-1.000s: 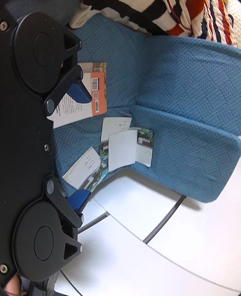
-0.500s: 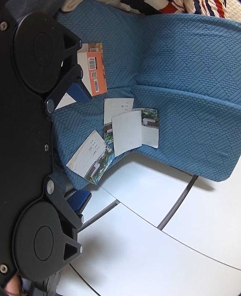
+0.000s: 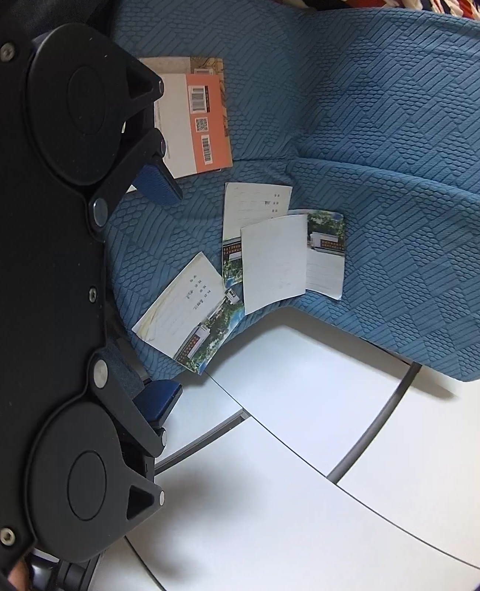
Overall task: Organize objects
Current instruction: 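Raise the left gripper up and away from the book stack, then move the left gripper down to the photo-cover white notebook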
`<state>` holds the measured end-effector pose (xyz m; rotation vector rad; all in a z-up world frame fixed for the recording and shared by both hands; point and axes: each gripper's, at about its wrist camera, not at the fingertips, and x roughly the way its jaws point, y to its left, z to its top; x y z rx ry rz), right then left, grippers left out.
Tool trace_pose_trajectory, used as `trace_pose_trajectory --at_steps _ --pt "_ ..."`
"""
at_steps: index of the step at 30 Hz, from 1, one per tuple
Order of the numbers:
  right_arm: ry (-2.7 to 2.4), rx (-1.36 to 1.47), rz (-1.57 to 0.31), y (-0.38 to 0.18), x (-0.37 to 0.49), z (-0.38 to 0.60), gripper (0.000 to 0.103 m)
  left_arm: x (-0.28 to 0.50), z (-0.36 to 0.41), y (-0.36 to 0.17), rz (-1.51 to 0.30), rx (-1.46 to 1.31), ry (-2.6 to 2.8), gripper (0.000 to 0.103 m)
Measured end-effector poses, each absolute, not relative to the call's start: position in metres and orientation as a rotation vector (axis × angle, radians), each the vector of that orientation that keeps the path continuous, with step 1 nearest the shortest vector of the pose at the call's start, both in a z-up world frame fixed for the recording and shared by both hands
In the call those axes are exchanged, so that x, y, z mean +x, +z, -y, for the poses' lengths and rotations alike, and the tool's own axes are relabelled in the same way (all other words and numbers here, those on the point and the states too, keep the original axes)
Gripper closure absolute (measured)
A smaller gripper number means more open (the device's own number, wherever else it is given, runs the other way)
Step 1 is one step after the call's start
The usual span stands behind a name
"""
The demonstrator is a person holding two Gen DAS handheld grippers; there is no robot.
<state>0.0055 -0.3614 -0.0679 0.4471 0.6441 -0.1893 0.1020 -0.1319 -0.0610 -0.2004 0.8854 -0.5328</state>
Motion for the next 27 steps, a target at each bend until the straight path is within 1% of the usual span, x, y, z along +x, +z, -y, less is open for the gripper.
trace_pose_trajectory --at_steps 11,13,21,24,27 --pt "-0.258 0.5 -0.62 -0.103 0.032 0.423 0.027 0.152 0.185 -0.112 -0.948 -0.2 -0.542 0.003" --pt "-0.271 0.506 -0.62 -0.111 0.037 0.437 0.027 0.161 0.194 -0.124 -0.965 -0.198 -0.541 0.005" --pt "-0.308 0.609 -0.668 -0.151 0.063 0.491 0.027 0.198 0.218 -0.172 -1.004 -0.179 -0.542 0.008" --pt "-0.306 0.615 -0.684 -0.161 0.074 0.504 0.027 0.212 0.224 -0.19 -1.034 -0.185 -0.549 0.011" --pt "-0.301 0.629 -0.708 -0.173 0.086 0.516 0.027 0.225 0.23 -0.206 -1.055 -0.187 -0.553 0.018"
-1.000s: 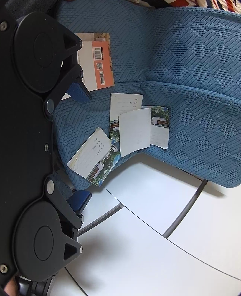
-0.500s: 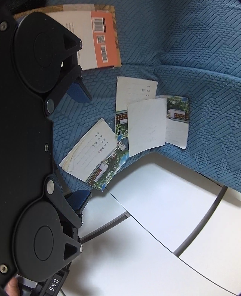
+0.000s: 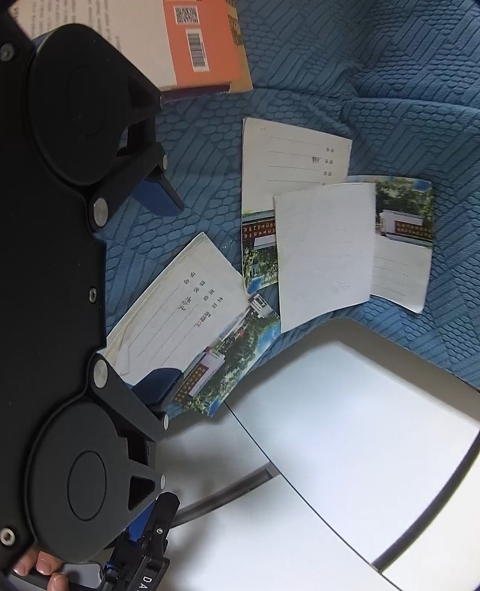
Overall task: Organize objects
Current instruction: 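Move the left gripper down to the photo-cover white notebook, then close the left gripper on the notebook's edge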
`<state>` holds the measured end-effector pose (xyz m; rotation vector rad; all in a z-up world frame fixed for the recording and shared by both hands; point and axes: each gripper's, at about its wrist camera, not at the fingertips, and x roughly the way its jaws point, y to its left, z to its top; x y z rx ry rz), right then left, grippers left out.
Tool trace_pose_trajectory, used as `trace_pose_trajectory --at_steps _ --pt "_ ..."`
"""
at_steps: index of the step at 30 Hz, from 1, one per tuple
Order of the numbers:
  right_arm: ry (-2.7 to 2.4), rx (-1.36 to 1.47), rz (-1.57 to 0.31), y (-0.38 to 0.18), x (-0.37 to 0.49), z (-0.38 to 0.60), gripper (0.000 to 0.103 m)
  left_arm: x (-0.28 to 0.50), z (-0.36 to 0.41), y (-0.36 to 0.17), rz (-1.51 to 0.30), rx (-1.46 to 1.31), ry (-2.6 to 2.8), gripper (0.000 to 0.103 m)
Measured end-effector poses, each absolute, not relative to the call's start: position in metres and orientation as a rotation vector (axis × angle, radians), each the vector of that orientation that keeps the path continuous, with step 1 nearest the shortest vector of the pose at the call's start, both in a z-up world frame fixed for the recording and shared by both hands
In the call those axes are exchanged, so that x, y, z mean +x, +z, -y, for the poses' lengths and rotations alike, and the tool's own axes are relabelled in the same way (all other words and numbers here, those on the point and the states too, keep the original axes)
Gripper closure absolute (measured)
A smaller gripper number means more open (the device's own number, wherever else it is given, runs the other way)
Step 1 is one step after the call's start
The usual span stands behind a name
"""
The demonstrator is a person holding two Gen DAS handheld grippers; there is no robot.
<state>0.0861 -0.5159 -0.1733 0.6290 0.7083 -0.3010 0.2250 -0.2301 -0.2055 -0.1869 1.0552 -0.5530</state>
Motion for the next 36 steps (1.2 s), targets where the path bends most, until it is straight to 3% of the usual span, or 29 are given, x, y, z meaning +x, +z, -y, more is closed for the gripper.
trace_pose_trajectory --at_steps 16,24,32,36 --pt "-0.237 0.657 -0.8 -0.216 0.149 0.539 0.03 0.284 0.256 -0.27 -1.134 -0.142 -0.575 0.055" --pt "-0.186 0.648 -0.845 -0.225 0.162 0.526 0.031 0.295 0.26 -0.281 -1.113 -0.097 -0.581 0.059" --pt "-0.188 0.666 -0.869 -0.231 0.169 0.524 0.031 0.294 0.259 -0.279 -1.121 -0.084 -0.647 0.072" --pt "-0.188 0.677 -0.872 -0.232 0.17 0.523 0.031 0.294 0.25 -0.274 -1.128 -0.186 -0.721 0.073"
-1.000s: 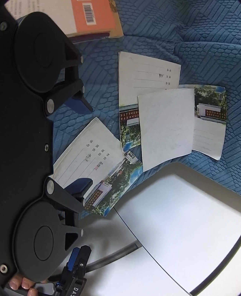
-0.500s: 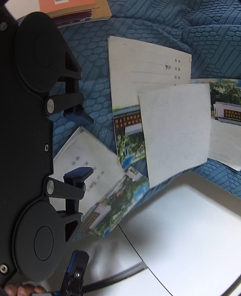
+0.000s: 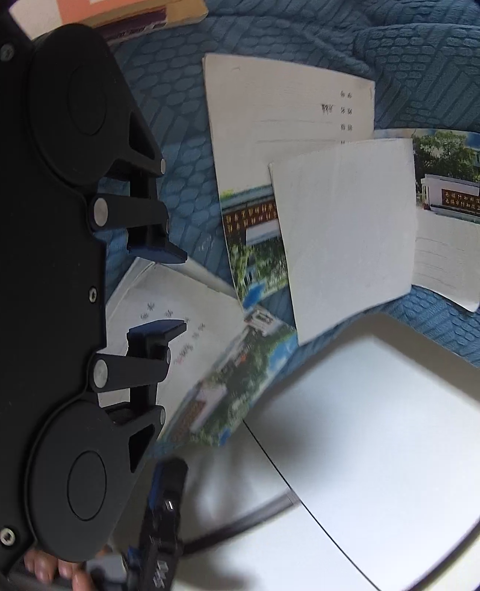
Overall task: Organize objects
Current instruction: 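Close the left gripper on the notebook's edge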
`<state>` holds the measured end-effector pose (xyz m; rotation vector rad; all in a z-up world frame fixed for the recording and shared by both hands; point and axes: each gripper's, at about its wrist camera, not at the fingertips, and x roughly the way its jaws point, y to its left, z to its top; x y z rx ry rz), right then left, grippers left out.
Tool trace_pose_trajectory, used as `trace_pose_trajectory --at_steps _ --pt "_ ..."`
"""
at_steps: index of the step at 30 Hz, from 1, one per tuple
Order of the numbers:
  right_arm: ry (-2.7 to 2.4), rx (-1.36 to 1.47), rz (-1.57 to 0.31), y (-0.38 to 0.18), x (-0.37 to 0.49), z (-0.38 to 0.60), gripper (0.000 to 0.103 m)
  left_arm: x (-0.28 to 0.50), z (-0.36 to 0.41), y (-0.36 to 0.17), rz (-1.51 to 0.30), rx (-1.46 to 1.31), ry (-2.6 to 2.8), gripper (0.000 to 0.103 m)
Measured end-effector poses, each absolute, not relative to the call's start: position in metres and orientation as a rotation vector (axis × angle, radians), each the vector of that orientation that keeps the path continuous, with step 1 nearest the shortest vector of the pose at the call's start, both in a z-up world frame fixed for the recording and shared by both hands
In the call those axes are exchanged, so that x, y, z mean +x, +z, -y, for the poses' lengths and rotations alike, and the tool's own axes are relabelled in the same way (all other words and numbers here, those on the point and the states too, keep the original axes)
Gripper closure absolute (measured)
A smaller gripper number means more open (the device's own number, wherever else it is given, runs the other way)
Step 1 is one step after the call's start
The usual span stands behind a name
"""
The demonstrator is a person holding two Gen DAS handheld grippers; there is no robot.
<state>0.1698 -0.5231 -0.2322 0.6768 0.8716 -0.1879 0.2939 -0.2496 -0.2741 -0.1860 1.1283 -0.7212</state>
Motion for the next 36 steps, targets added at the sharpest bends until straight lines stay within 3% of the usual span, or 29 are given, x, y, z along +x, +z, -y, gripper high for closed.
trace_pose_trajectory --at_steps 8,16,23,30,36 --pt "-0.189 0.715 -0.863 -0.234 0.167 0.522 0.031 0.317 0.232 -0.288 -1.247 -0.446 -0.725 0.073" --pt "-0.176 0.722 -0.851 -0.233 0.168 0.519 0.031 0.335 0.231 -0.311 -1.345 -0.555 -0.721 0.092" --pt "-0.18 0.711 -0.833 -0.227 0.163 0.518 0.031 0.324 0.24 -0.293 -1.303 -0.474 -0.649 0.097" --pt "-0.138 0.764 -0.745 -0.198 0.152 0.499 0.03 0.305 0.233 -0.27 -1.271 -0.561 -0.65 0.101" --pt "-0.061 0.997 -0.718 -0.188 0.145 0.479 0.028 0.289 0.212 -0.261 -1.256 -0.695 -0.614 0.102"
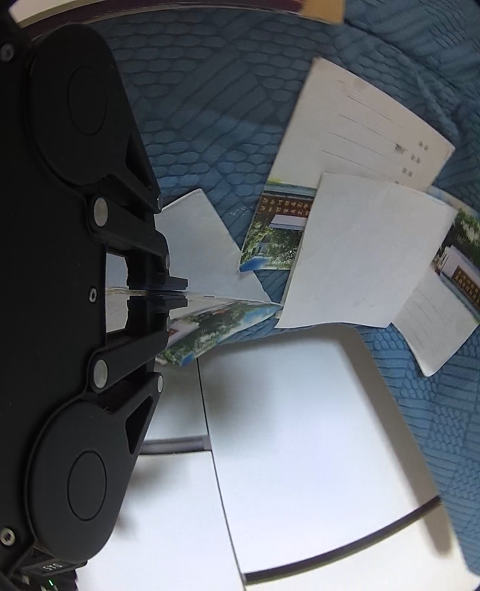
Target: Organize objects
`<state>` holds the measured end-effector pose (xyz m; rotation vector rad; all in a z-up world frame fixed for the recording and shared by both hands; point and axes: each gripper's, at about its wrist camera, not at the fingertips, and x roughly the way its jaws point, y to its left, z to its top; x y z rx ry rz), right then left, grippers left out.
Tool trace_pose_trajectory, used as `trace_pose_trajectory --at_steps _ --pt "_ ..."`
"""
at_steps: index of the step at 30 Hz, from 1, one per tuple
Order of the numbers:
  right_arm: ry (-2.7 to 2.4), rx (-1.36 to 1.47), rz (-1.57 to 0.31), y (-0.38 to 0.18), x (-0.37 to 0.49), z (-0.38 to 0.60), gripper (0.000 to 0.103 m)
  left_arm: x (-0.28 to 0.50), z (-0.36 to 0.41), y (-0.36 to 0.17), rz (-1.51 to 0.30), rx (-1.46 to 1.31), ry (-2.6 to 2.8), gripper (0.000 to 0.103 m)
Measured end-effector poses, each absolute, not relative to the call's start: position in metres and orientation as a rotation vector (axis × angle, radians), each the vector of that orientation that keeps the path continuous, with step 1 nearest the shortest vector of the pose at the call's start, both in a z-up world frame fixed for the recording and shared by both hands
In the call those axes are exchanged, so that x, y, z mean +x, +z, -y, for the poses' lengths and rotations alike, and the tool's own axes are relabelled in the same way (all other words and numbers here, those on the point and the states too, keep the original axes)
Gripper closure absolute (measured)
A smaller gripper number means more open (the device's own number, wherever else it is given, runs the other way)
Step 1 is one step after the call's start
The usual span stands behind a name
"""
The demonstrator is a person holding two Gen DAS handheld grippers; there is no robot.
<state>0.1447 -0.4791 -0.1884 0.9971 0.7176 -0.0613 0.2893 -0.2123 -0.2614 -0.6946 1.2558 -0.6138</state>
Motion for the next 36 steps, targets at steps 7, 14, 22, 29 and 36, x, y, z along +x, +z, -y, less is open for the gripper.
trace_pose_trajectory --at_steps 7,14,22,29,36 --pt "-0.066 1.412 -0.7 -0.217 0.126 0.454 0.018 0.277 0.196 -0.258 -1.253 -0.824 -0.609 0.101" --pt "-0.168 1.684 -0.648 -0.254 0.117 0.435 0.018 0.271 0.185 -0.252 -1.213 -0.869 -0.619 0.101" --pt "-0.262 1.794 -0.663 -0.29 0.112 0.434 0.021 0.265 0.184 -0.247 -1.202 -0.867 -0.611 0.102" --pt "-0.369 1.687 -0.602 -0.286 0.103 0.452 0.039 0.259 0.181 -0.239 -1.194 -0.848 -0.619 0.102" --pt "-0.425 1.613 -0.6 -0.285 0.097 0.464 0.077 0.252 0.178 -0.231 -1.187 -0.831 -0.613 0.102"
